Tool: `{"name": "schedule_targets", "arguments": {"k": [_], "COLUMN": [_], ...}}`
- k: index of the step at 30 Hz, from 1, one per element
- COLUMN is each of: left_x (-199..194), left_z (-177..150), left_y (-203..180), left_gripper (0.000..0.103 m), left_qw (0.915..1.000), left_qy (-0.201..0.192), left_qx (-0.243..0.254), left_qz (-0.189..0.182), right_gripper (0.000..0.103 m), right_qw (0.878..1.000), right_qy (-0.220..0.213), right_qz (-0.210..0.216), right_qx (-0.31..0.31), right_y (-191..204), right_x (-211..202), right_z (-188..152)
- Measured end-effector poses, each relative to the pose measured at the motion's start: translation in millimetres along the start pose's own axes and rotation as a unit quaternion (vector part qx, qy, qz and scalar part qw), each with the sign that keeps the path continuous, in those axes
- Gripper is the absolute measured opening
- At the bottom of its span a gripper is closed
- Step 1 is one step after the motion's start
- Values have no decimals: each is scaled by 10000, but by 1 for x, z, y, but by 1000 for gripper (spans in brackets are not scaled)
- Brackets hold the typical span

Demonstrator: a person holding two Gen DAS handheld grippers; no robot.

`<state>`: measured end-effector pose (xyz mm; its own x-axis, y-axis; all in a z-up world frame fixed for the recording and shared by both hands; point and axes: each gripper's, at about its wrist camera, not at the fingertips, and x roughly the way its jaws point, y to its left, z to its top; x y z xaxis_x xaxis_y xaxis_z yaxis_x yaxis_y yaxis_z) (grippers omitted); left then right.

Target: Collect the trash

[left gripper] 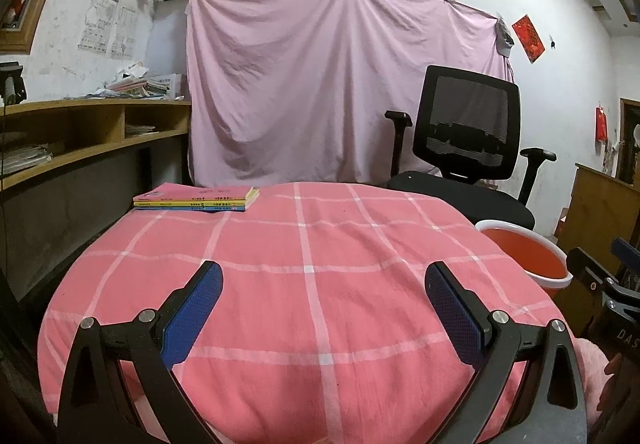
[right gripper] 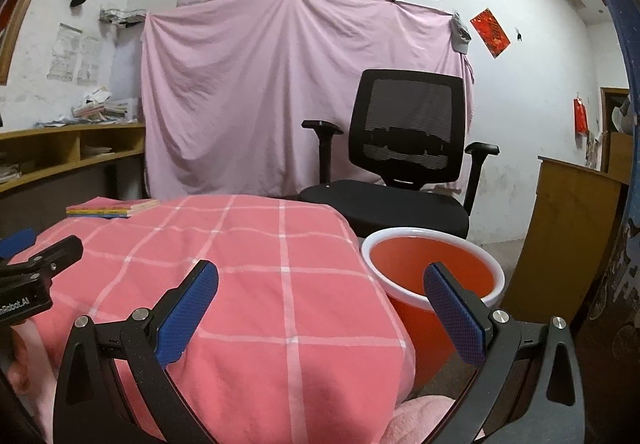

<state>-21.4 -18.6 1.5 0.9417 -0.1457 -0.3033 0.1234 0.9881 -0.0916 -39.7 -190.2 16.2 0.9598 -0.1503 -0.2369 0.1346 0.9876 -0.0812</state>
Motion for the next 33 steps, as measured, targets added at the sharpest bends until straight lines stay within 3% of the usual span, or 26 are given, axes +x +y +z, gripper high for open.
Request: {"name": "schedule_targets", "arguments": {"k": [33], "left_x": [-4], "left_z": [-4], "left_y": [-1], "left_gripper": [99], "left_qw": [9999], "left_qy": [-93], "left_qx": [93], "left_qz": [113], "right_gripper": [103], "right_qw": [9998], "right_qy": [-3], "right_qz": [196], "right_qx": [-7], "right_y": [1], "right_x": [0], "right_z": [0]}}
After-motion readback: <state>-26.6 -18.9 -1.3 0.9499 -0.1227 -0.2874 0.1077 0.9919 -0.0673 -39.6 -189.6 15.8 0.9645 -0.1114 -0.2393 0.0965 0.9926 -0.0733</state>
